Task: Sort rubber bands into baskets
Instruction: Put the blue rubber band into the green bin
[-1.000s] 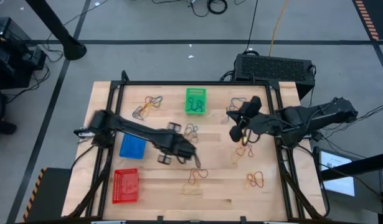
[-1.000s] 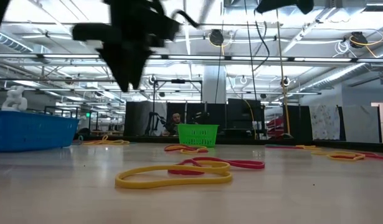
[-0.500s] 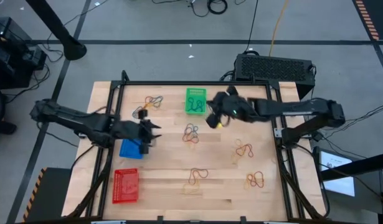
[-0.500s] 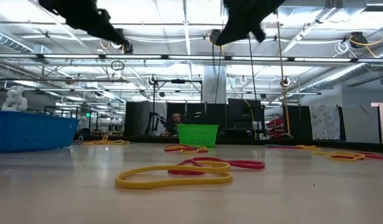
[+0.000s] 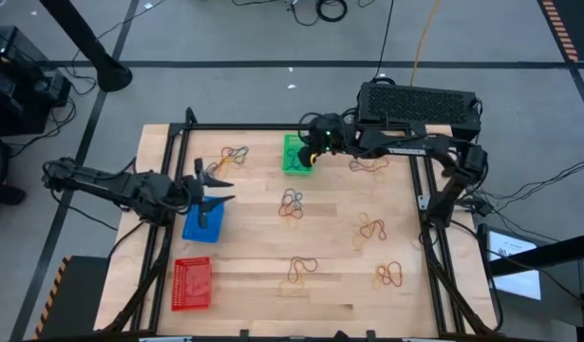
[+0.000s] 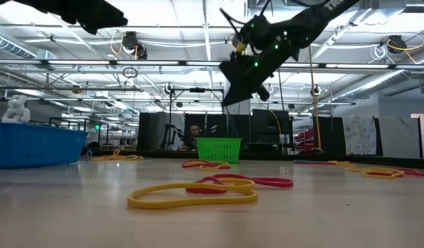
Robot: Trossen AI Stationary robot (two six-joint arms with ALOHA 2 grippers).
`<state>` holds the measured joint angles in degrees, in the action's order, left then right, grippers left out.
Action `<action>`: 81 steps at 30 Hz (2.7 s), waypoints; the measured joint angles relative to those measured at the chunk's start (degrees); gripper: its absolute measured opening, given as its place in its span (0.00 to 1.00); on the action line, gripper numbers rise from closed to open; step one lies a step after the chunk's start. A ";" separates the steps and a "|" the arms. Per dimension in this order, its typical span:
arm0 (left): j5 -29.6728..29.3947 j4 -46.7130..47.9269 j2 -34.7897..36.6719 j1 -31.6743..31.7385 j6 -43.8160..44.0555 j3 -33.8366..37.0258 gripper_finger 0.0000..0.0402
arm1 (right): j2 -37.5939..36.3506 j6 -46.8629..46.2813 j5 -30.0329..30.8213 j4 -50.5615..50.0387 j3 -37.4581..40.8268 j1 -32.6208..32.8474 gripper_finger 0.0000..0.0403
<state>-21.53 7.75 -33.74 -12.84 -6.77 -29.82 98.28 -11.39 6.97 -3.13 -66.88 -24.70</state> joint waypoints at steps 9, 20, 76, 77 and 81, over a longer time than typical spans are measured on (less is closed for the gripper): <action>0.17 2.13 -0.38 0.00 0.49 0.04 0.38 | 2.89 0.10 0.08 -3.26 -0.02 -0.39 0.00; -8.14 1.70 -1.16 0.15 -0.04 1.00 0.38 | 2.19 1.64 -7.33 -4.75 -0.02 -0.32 0.17; 12.73 26.86 -49.61 63.82 16.94 -10.49 0.38 | 2.12 26.92 -13.49 -2.26 -0.02 1.19 0.34; 12.75 26.68 -49.61 63.82 16.92 -10.49 0.38 | 2.12 27.06 -13.51 -2.24 -0.02 1.39 0.34; 14.16 26.63 -49.61 63.82 16.90 -10.47 0.38 | 2.12 27.25 -13.51 -2.26 -0.02 2.12 0.34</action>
<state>-7.37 34.38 -83.35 50.97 10.13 -40.29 100.40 15.86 -6.55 -5.39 -66.89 -22.57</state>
